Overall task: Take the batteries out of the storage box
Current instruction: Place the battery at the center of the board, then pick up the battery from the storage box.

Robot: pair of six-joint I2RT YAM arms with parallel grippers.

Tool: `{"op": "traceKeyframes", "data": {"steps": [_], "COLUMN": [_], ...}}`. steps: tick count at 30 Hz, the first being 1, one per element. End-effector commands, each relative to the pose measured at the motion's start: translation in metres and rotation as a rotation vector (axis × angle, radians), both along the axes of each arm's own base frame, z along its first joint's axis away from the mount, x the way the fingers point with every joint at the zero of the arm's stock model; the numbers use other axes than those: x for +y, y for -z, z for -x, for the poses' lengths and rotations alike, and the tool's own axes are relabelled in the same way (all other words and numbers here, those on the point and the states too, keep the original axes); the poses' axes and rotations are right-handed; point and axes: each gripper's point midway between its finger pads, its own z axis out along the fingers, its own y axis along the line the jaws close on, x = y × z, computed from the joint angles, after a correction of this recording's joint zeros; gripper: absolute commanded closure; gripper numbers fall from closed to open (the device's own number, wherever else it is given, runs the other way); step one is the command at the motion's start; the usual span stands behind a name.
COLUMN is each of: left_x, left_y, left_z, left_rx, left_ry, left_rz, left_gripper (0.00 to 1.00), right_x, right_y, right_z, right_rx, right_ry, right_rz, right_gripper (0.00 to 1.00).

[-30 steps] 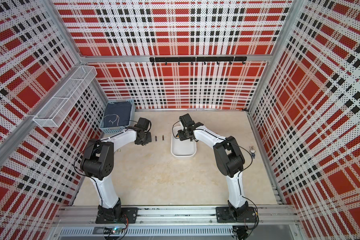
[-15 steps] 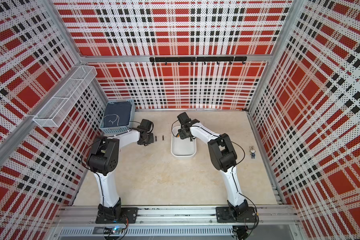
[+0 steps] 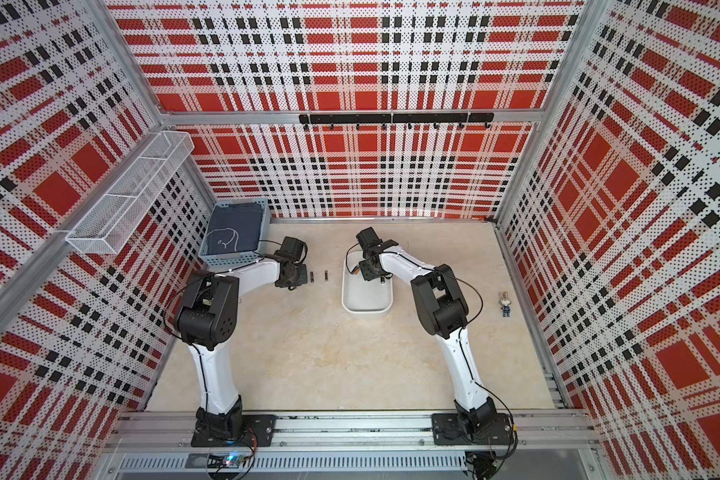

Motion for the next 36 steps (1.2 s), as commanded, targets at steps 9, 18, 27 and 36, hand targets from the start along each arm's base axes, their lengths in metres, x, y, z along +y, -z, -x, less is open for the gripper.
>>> {"op": "traceKeyframes", "data": {"steps": [9,18,27,36], "left_x": [-0.005,-0.009,-0.024,-0.015], "left_y": [-0.005,-0.016,-0.086,-0.169], "left_z": [-0.018,-0.017,-0.011,0.013], "left_rx": [-0.045,-0.062,-0.2,-0.419], "left_ry": [0.01,0.016,0.004,-0.088], "left_rz": [-0.016,-0.017,-0.04,0.009], "left_gripper": [0.84,0.75,0.74,0.74], "right_x": [0.002,0.004,0.004,0.01], "right_y": [0.011,0.021,0.021,-0.003], "right_z": [-0.015,-0.014,-0.009,-0.005], "right_rx": [-0.011,0.015,0.032,0.027], "right_ry": [-0.014,-0.018,-0.02,-0.002], "right_rz": [0.008,0.002,-0.008,-0.072], "right_gripper": [0.62,0.67,0.86,1.0]}}
